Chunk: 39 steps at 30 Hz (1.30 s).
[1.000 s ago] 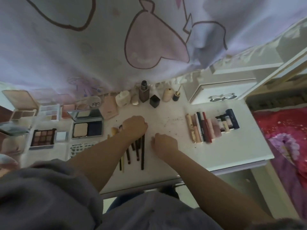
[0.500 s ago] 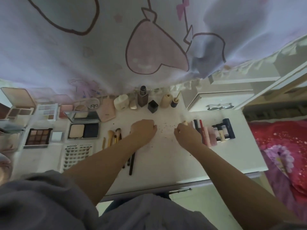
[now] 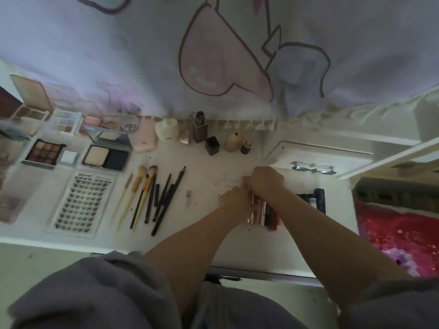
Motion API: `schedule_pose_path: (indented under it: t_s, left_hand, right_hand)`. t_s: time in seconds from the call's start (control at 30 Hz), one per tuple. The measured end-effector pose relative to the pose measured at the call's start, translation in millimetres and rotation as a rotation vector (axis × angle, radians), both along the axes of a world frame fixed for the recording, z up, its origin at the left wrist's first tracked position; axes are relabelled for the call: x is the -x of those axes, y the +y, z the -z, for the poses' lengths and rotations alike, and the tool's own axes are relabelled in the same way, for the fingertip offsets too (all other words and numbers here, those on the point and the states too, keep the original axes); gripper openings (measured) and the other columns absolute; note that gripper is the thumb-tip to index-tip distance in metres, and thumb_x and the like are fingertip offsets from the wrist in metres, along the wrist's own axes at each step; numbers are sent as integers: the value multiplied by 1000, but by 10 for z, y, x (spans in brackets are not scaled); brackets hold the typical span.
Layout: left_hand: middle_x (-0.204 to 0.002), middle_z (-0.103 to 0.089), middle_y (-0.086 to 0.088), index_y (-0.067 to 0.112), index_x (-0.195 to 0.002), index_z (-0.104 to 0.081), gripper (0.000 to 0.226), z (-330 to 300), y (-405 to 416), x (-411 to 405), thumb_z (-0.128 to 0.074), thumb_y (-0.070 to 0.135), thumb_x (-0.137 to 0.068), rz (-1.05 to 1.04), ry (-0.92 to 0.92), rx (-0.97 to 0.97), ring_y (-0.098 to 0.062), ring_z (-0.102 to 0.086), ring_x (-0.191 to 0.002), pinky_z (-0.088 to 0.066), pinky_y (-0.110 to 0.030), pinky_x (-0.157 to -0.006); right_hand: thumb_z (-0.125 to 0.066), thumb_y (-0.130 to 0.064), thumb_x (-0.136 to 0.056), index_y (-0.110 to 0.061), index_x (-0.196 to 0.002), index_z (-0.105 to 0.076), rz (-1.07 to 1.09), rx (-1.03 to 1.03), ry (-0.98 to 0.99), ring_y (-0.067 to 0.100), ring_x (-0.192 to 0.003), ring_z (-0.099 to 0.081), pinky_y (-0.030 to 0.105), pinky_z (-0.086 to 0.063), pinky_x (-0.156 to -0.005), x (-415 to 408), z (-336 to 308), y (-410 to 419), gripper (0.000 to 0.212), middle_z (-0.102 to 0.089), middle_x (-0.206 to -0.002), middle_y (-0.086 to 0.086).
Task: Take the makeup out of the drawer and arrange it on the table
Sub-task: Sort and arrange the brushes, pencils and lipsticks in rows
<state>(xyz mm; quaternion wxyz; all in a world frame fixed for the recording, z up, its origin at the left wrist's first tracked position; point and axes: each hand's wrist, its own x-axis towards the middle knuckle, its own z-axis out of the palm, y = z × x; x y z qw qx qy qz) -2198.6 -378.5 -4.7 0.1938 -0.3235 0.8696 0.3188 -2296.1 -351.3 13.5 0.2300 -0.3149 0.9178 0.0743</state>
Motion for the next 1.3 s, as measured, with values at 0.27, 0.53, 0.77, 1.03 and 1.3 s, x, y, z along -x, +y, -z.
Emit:
schedule_pose_path:
  t_s: [0.27,0.53,0.77,1.03,1.3]
  left_hand:
    - [-87,-54,-3,12,-107,-45,19,-212,-219,-297,-43,26,-95,-126,197,-36,-24,-57,-80,-38,-29,-62]
    - [-70,-46,7,15,-105,-47,31,-605,-544,-677,-34,42,-98,143,358,178,-19,-47,-63,-27,-31,-52]
    - [-60,-46,8,29,-87,-44,19,-924,-823,-822,-36,44,-97,125,459,61,-7,-44,-52,-31,-26,-49]
    - [-61,-45,10,25,-92,-46,21,-1036,-871,-920,-38,45,-96,185,424,183,-5,-42,-53,-29,-24,-48]
    - [-59,-44,9,27,-89,-44,22,-1127,-888,-935,-36,46,-96,173,407,234,-5,-41,-51,-25,-23,-46]
  right_hand:
    - [-47,-35,-91,-9,-63,-55,249,322,-449,12,-47,-52,19,-38,-47,75,-312,-3,39,-56,-56,1]
    - [-48,-46,-94,-12,-71,-61,119,438,-837,5,-36,-34,18,-28,-40,-153,-850,80,43,-44,-43,-11]
    - [-43,-50,-95,-22,-87,-63,1,471,-777,3,-54,-54,17,-43,-48,-283,-1299,42,35,-62,-68,-6]
    - [-51,-35,-95,-18,-95,-61,27,491,-812,5,-65,-58,17,-45,-53,-380,-1431,53,20,-65,-78,-4]
    - [-52,-24,-96,-12,-94,-55,-19,633,-754,9,-67,-51,20,-44,-59,-436,-1386,64,13,-57,-75,-1]
